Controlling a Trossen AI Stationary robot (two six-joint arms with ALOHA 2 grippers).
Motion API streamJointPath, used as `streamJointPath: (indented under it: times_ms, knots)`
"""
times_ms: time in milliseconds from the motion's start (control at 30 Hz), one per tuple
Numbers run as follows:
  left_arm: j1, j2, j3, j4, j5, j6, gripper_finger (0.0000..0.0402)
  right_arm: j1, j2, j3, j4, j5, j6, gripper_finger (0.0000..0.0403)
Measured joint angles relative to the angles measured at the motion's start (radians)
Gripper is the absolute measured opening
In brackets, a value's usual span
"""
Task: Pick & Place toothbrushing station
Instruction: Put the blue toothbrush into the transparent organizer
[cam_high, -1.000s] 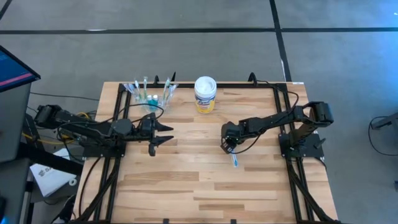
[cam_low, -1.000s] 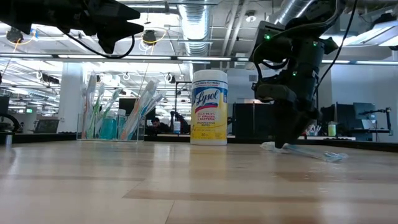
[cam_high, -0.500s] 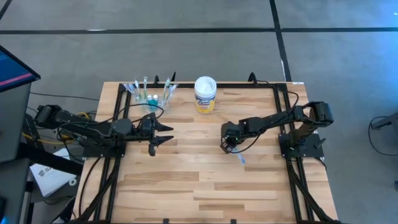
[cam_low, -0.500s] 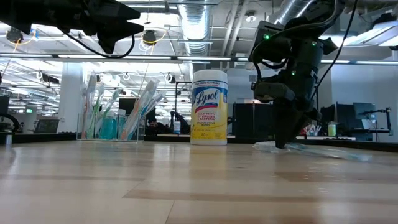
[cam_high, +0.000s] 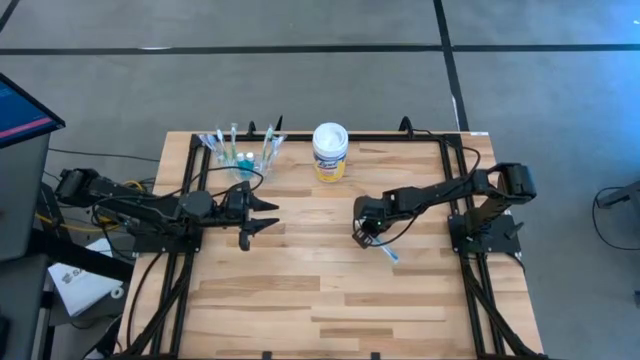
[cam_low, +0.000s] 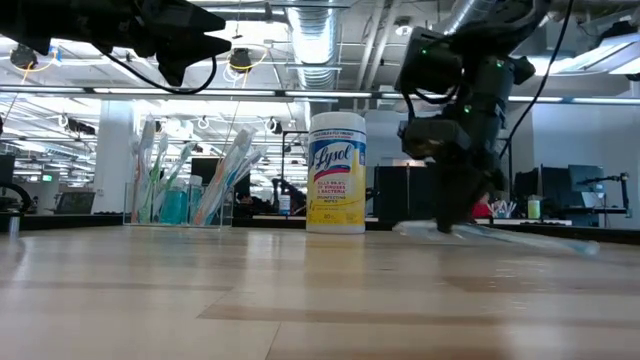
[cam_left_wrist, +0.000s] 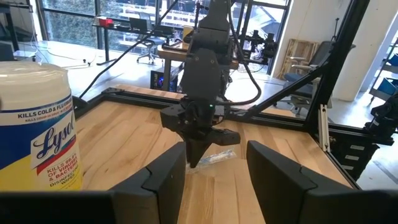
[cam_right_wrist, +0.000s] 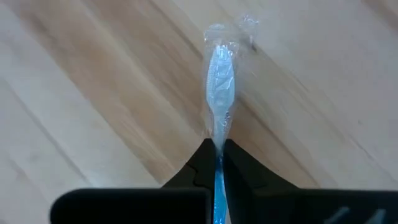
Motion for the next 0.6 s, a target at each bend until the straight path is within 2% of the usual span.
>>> streamJointPath:
  times_ms: [367,600]
  knots:
    - [0.0,0.0,0.0,0.0,0.0,0.0,0.0163,-0.022,0.0,0.132,0.019,0.002,-0.171,0.0004]
    - [0.0,0.0,0.0,0.003,0.0,0.0,0.0163,-0.043,0.0,0.198,0.147,0.003,-0.305,0.0007]
